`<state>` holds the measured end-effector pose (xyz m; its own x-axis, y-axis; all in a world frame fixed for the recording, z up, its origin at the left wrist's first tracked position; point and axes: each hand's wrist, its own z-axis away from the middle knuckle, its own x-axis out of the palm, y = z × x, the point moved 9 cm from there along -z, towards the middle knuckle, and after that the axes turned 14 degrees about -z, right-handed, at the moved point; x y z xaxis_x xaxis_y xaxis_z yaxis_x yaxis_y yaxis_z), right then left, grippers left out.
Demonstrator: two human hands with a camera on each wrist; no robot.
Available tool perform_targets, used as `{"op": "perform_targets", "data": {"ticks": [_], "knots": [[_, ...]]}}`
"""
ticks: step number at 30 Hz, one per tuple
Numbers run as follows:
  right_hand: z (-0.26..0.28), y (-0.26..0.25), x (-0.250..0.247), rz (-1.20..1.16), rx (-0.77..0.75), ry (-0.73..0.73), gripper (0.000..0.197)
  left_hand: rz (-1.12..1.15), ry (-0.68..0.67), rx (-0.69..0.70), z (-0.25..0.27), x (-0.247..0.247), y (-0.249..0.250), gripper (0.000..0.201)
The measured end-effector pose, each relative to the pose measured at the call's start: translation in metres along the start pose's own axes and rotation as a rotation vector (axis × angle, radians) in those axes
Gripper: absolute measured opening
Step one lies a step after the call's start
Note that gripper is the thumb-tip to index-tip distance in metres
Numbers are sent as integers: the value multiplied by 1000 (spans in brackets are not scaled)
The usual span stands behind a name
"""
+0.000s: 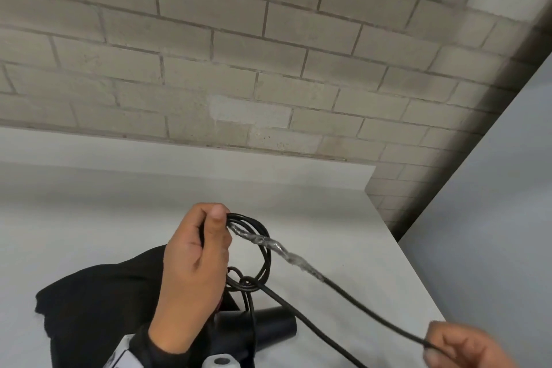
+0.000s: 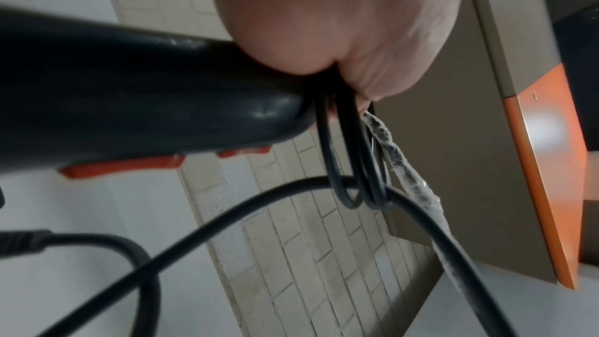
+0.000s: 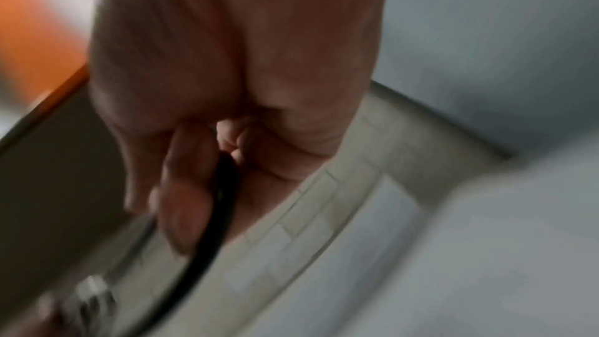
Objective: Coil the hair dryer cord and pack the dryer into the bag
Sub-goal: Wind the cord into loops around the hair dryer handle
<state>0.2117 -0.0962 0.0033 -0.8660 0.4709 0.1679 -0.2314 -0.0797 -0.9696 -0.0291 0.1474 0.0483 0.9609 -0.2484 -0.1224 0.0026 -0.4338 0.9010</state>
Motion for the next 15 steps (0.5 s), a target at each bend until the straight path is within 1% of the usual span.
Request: {"op": "perform_targets", "data": {"ticks": [1,2,3,4,5,6,8,9,11,12,13,14,15], "knots": [[11,-3,-6,198,31,80,47,-6,-15,10,2,3,2,46],[13,-16,-9,336,16,119,48,-13,-28,22,4,6,5,47],[12,-28,-15,387,-12,164,55,-14,-36,28,5,9,6,46],[11,-42,-24,367,-87,230,64,-8,-40,27,6,11,6,44],[14,-55,-31,279,-154,308,67,-3,-43,23,6,13,6,43],[15,-63,-37,181,-213,379,62,-8,-43,21,4,14,5,41],[11,-62,-45,24,-272,445,43,-40,-38,24,2,14,4,38],[6,-57,-46,26,-287,474,32,-50,-34,25,2,14,5,37],[-5,-42,-39,151,-295,515,12,-57,-20,21,1,14,6,35],[-10,-32,-35,211,-302,545,12,-62,-13,21,1,14,6,34],[-14,-24,-29,262,-332,566,17,-71,-9,21,1,15,6,34],[-13,-23,-20,324,-399,629,18,-77,-5,22,1,15,6,33],[-8,-29,-5,387,-506,696,16,-80,-3,21,1,15,6,32]]}}
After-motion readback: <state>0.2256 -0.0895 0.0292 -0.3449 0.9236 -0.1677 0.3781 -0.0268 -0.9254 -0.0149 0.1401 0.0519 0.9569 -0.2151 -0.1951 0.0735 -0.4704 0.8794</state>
